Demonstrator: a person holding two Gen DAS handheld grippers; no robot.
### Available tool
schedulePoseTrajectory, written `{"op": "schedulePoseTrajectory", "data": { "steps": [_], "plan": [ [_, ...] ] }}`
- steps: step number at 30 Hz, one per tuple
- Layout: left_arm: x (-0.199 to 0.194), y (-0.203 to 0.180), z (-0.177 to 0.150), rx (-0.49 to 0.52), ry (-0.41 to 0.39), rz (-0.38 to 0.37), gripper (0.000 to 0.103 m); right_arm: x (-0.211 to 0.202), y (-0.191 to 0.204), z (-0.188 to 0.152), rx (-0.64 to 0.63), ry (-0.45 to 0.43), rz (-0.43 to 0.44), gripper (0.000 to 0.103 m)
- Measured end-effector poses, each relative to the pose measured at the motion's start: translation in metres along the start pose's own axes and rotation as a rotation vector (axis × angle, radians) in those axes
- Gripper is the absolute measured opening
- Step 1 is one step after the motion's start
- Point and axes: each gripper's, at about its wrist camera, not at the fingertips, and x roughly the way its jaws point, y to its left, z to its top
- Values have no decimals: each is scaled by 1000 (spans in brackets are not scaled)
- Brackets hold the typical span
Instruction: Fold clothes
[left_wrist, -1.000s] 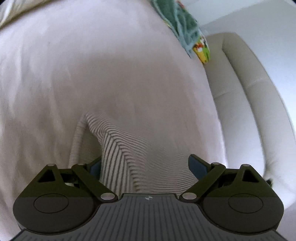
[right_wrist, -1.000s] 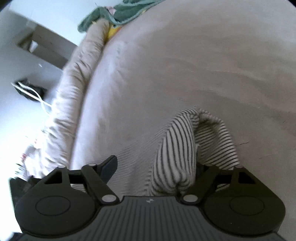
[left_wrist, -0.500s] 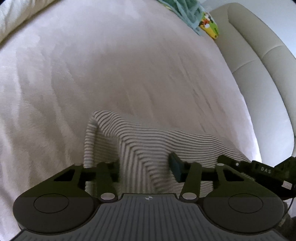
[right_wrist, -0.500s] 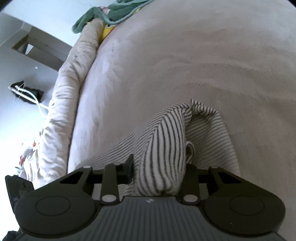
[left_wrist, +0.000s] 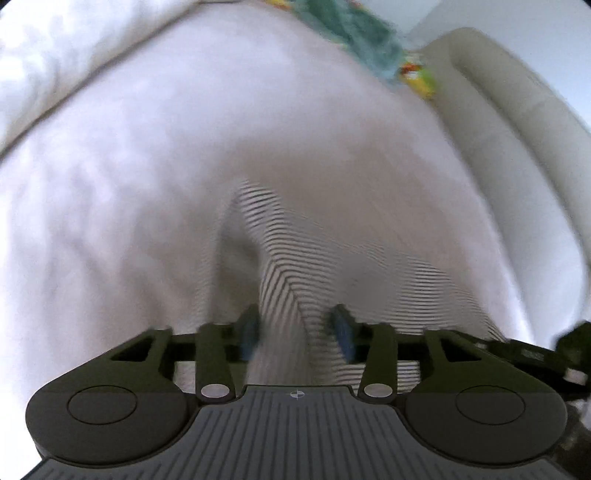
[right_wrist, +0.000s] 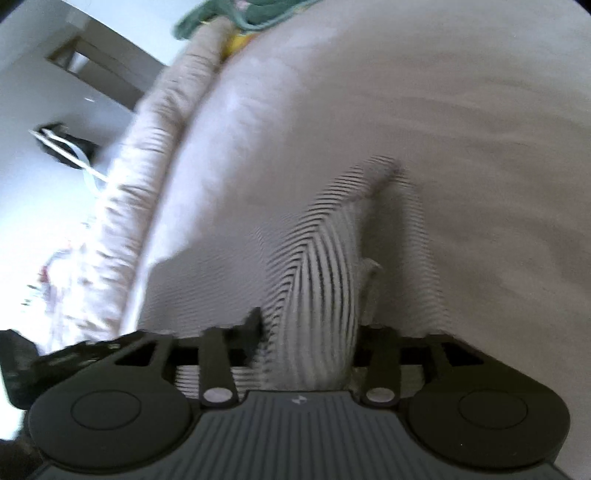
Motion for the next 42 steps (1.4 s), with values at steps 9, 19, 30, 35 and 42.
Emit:
{"op": "schedulePoseTrajectory", "data": {
  "steps": [9, 19, 30, 35, 42],
  "plan": [
    [-20, -19, -9, 79, -88, 43, 94, -42, 11, -6, -229, -123, -189, 73],
    [19, -43, -27, 238, 25, 10, 99, -3, 15, -31, -539, -113, -529, 102],
    [35, -63, -33, 303, 31, 60, 103, -14, -22, -25, -303, -71, -390, 103],
    [21, -66, -3, 180, -37, -33, 103, -17, -34, -23, -268, -47, -339, 103],
    [47, -8, -6, 16, 44, 124, 103, -10, -28, -22, -220, -59, -358, 103]
  ]
}}
